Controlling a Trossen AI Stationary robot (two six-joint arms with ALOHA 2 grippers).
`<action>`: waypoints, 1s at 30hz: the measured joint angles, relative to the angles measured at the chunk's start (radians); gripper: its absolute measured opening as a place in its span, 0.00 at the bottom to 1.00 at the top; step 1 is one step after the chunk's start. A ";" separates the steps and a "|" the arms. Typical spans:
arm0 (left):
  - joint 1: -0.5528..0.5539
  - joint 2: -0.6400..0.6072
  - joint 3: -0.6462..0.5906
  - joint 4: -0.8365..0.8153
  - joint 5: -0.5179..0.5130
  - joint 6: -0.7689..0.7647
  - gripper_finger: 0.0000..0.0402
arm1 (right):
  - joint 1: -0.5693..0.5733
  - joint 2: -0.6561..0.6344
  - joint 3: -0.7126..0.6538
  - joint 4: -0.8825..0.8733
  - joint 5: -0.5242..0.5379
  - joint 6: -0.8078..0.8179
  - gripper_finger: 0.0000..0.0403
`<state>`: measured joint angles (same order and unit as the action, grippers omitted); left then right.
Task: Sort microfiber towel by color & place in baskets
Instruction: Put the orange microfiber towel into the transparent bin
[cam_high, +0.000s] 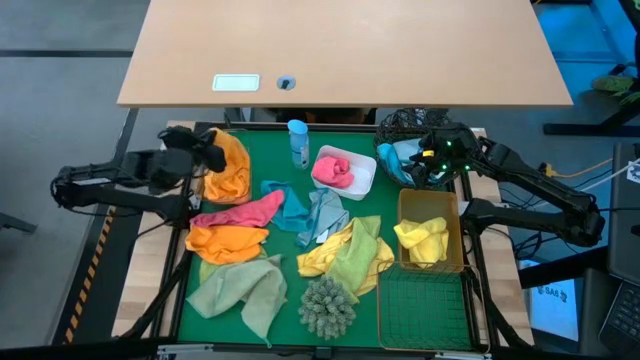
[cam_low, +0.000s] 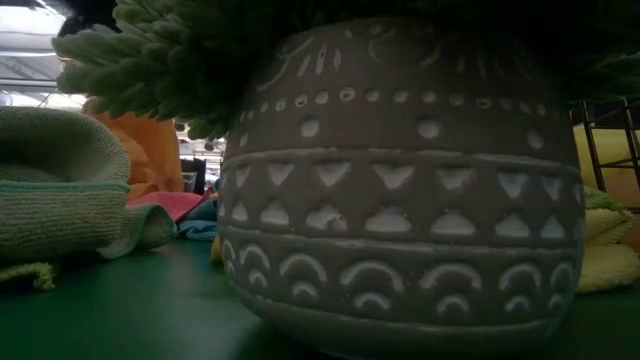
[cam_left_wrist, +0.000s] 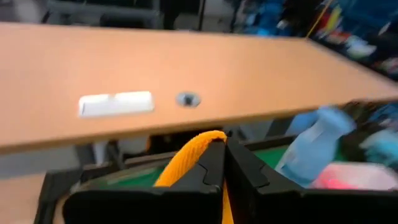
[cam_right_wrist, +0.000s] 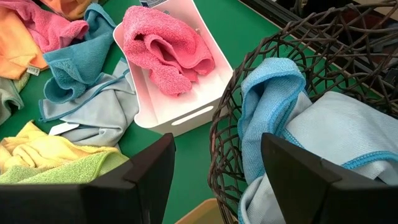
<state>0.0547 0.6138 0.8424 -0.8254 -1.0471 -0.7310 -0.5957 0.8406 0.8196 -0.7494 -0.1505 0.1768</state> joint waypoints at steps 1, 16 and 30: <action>0.014 0.006 -0.022 -0.001 0.016 -0.017 0.00 | 0.000 0.000 0.000 0.000 0.000 0.000 0.59; 0.340 0.056 -0.321 0.099 0.224 -0.145 0.00 | 0.000 0.000 0.000 0.000 0.000 -0.002 0.59; 0.526 0.067 -0.483 0.380 0.388 -0.071 0.00 | 0.000 0.000 0.000 0.001 0.000 -0.002 0.59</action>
<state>0.5804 0.6807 0.3599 -0.4456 -0.6594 -0.8017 -0.5953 0.8406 0.8196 -0.7487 -0.1508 0.1745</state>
